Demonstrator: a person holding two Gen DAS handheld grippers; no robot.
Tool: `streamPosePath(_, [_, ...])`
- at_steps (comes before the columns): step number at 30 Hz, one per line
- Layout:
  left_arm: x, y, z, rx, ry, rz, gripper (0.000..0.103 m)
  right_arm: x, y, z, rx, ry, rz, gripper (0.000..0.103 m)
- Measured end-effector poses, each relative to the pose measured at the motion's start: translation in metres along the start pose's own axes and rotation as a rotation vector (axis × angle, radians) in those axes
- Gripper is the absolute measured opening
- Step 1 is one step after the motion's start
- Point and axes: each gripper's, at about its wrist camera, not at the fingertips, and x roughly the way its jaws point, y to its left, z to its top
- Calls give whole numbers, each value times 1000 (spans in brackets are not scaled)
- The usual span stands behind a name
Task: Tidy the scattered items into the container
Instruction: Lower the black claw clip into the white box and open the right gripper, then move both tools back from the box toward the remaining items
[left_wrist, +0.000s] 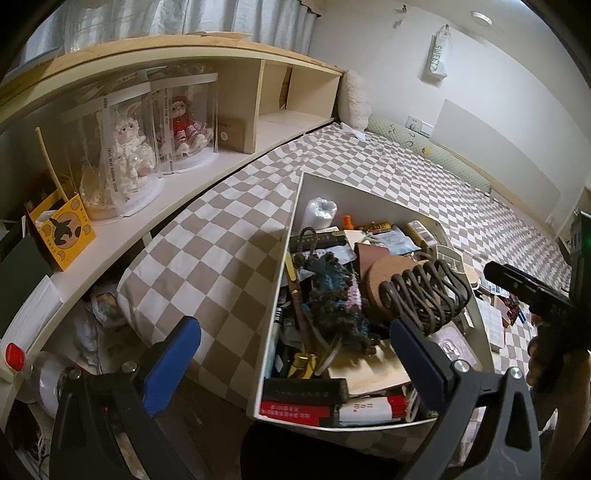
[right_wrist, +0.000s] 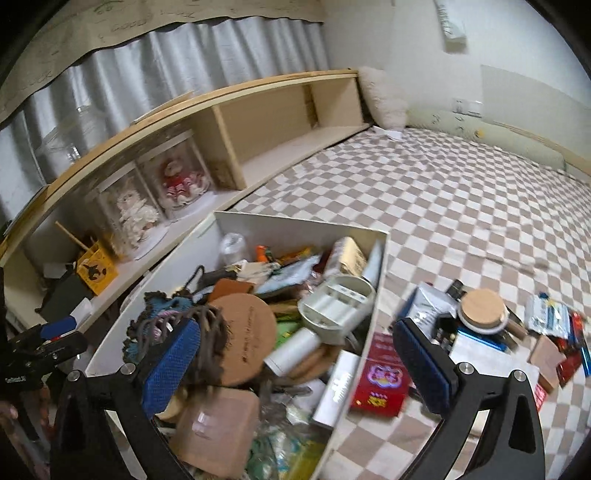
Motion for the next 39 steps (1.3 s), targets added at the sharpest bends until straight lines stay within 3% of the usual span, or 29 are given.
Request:
streamPosePath(12, [-5,-36,-2,36,-18,-25,103,-39,-30,-19,57,-37,-66,103])
streamPosePath(34, [-15,-133,-9,137,-46,-137,103,-124,-95,-50,139,-133,-183,103])
streamPosePath(39, [-16,-150,-13,156,-42,-156,103,-141,-107,-56,126,-145,-252,103])
